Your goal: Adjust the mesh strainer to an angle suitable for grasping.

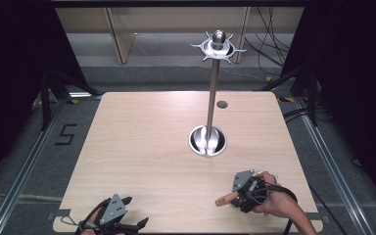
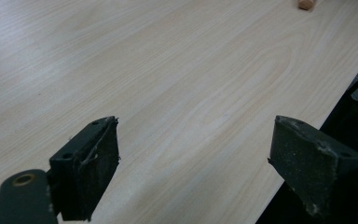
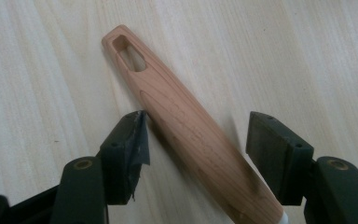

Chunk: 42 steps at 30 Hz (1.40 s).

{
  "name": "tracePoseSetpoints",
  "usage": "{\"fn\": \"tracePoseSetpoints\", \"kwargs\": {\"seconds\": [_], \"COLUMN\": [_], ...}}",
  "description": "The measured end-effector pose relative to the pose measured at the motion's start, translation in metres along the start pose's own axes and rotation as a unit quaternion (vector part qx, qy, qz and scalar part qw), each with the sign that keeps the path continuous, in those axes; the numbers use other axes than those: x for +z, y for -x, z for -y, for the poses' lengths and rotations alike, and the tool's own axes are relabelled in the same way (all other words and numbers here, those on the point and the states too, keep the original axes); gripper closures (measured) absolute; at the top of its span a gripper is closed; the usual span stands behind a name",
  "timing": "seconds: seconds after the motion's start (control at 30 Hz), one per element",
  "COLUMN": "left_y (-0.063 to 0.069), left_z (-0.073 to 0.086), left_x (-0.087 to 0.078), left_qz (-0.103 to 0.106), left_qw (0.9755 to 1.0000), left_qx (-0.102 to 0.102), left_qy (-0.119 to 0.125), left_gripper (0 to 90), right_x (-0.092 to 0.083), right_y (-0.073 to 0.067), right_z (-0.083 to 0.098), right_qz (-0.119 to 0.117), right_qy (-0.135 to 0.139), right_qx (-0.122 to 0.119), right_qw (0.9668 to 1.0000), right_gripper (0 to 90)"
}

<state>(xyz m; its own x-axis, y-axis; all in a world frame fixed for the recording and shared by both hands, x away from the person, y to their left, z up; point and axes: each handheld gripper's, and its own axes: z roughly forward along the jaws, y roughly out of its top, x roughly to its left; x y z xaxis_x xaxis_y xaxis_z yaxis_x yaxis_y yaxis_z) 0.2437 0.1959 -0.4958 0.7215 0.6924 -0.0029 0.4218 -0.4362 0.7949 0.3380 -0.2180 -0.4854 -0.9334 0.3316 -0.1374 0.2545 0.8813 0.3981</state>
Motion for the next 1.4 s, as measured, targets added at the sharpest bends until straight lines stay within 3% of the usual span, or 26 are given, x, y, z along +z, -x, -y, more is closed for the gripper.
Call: {"fn": "tracePoseSetpoints", "kwargs": {"seconds": [0.27, 0.3, 0.33, 0.43, 0.5, 0.6, 0.63, 0.77, 0.8, 0.83, 0.87, 0.9, 1.0, 1.1, 1.13, 1.2, 1.23, 1.3, 1.4], "left_y": [0.0, -0.002, 0.0, -0.001, 0.0, -0.001, 0.0, -0.001, 0.0, -0.002, -0.002, 0.0, 0.0, 0.0, -0.003, -0.004, -0.004, 0.0, 0.0], "left_z": [0.0, -0.001, 0.0, 0.0, 0.0, 0.0, 0.0, 0.0, 0.0, -0.001, -0.001, 0.0, 0.0, 0.0, -0.001, -0.001, -0.001, 0.0, 0.0], "left_x": [0.0, 0.0, 0.0, -0.001, 0.0, 0.0, 0.0, 0.0, 0.0, 0.0, 0.0, 0.0, 0.0, 0.0, -0.001, -0.001, -0.001, 0.0, -0.001], "left_qz": [0.001, 0.0, -0.001, -0.003, -0.001, 0.0, -0.002, -0.002, 0.0, 0.0, 0.0, -0.003, -0.002, -0.002, -0.003, -0.003, -0.003, -0.003, -0.002], "left_qw": [1.0, 0.9998, 1.0, 1.0, 1.0, 1.0, 1.0, 1.0, 1.0, 0.9998, 0.9998, 1.0, 1.0, 1.0, 0.9997, 0.9996, 0.9996, 1.0, 1.0], "left_qx": [-0.001, 0.018, -0.003, 0.008, -0.001, 0.007, -0.003, 0.004, -0.004, 0.02, 0.02, -0.001, 0.0, 0.0, 0.026, 0.028, 0.028, 0.0, 0.001], "left_qy": [0.001, 0.003, -0.002, -0.004, -0.004, 0.002, -0.002, -0.003, 0.001, 0.003, 0.003, -0.004, -0.005, -0.006, -0.001, -0.001, -0.001, -0.004, -0.006], "left_gripper": [15.0, 15.0, 15.0, 15.0, 15.0, 15.0, 15.0, 15.0, 15.0, 15.0, 15.0, 15.0, 15.0, 15.0, 15.0, 15.0, 15.0, 15.0, 15.0], "right_x": [0.0, 0.0, 0.001, 0.001, 0.001, 0.001, 0.001, 0.001, 0.002, 0.002, 0.002, 0.002, 0.002, 0.003, 0.002, 0.003, 0.003, 0.002, 0.0], "right_y": [0.006, 0.006, 0.008, 0.009, 0.01, 0.011, 0.012, 0.014, 0.014, 0.015, 0.015, 0.014, 0.014, 0.014, 0.012, 0.018, 0.018, 0.015, 0.017], "right_z": [0.0, -0.001, -0.002, -0.004, -0.005, -0.007, -0.008, -0.011, -0.012, -0.014, -0.014, -0.015, -0.019, -0.02, -0.021, -0.02, -0.02, -0.02, -0.02], "right_qz": [-0.015, -0.014, -0.015, -0.021, -0.023, -0.026, -0.028, -0.04, -0.038, -0.04, -0.04, -0.038, -0.038, -0.038, -0.027, -0.031, -0.031, -0.027, -0.015], "right_qy": [-0.003, -0.006, -0.006, -0.013, -0.017, -0.028, -0.03, -0.045, -0.046, -0.055, -0.055, -0.057, -0.068, -0.072, -0.086, -0.072, -0.072, -0.079, -0.073], "right_qx": [0.016, 0.017, 0.013, 0.015, 0.016, 0.026, 0.025, 0.02, 0.017, 0.011, 0.011, 0.012, -0.008, -0.008, 0.014, -0.02, -0.02, 0.006, 0.017], "right_qw": [0.9998, 0.9997, 0.9998, 0.9996, 0.9994, 0.9989, 0.9989, 0.998, 0.9981, 0.9976, 0.9976, 0.9975, 0.9969, 0.9966, 0.9958, 0.9968, 0.9968, 0.9965, 0.9971], "right_gripper": [46.9, 47.7, 48.9, 52.2, 53.7, 56.4, 57.1, 58.5, 58.9, 59.9, 59.9, 60.7, 66.0, 68.2, 68.2, 68.3, 68.3, 68.3, 68.4]}}
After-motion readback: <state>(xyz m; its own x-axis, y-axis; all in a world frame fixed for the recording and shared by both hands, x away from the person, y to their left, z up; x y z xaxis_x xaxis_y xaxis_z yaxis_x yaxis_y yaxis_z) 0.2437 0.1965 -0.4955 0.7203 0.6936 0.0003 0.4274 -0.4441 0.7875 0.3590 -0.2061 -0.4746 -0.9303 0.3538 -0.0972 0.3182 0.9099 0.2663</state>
